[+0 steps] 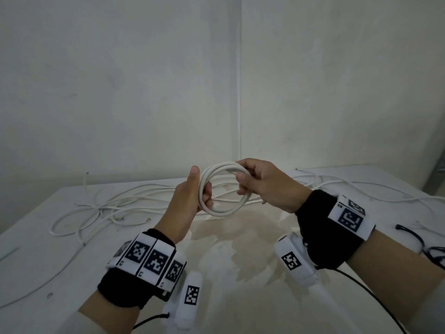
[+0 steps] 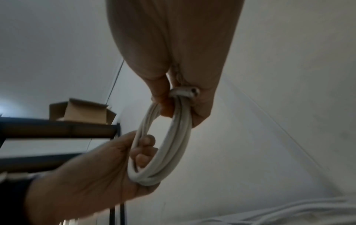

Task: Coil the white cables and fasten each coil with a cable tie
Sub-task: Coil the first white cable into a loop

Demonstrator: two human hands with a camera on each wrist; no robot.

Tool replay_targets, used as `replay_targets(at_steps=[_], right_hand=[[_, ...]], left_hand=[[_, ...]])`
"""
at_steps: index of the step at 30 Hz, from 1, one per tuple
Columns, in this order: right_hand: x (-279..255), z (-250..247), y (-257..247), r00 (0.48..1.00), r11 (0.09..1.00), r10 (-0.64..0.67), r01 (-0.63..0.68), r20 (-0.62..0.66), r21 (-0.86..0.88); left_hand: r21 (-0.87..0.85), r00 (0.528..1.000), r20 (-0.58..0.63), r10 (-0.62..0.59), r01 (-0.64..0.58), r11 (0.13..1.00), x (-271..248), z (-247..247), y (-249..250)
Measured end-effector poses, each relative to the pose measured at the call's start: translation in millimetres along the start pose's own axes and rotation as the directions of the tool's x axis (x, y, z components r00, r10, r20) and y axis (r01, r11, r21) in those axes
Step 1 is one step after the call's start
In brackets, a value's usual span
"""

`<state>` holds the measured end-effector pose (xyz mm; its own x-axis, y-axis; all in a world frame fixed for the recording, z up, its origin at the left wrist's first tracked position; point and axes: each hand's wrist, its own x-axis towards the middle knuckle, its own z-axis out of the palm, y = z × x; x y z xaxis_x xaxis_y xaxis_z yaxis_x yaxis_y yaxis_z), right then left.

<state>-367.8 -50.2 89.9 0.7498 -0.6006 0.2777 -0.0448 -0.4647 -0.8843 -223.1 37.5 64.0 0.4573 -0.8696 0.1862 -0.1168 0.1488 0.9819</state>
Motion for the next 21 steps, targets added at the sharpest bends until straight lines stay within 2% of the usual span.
replay_targets(at_steps=[4,9,11,15,17,21], right_hand=[[-1,1,1,0.999,0.975,-0.022,0.029,0.030,-0.221],[2,8,-8,0.978,0.916,0.019,0.066,0.206,-0.395],[2,10,-8,0.980,0.921,0.008,0.070,0.197,-0.384],[-2,12,-5,0.996,0.966,-0.040,0.060,0.085,-0.253],[-3,12,-4,0.999,0.987,-0.036,0.040,0.024,-0.157],[-3,7,-2,0.998,0.991,-0.062,0.060,-0.017,-0.123]], left_hand=[[0.209,0.996,0.083,0.016,-0.033,0.977,-1,-14,-7],[0.293,0.980,0.167,-0.108,0.055,0.954,2,-3,14],[0.299,0.973,0.183,-0.139,0.080,0.951,-1,7,18],[0.176,0.995,0.033,-0.096,0.089,0.980,-7,16,15],[0.073,0.995,-0.003,-0.102,0.102,0.992,-7,20,15],[-0.052,0.991,0.046,-0.128,0.131,0.990,-7,25,16]])
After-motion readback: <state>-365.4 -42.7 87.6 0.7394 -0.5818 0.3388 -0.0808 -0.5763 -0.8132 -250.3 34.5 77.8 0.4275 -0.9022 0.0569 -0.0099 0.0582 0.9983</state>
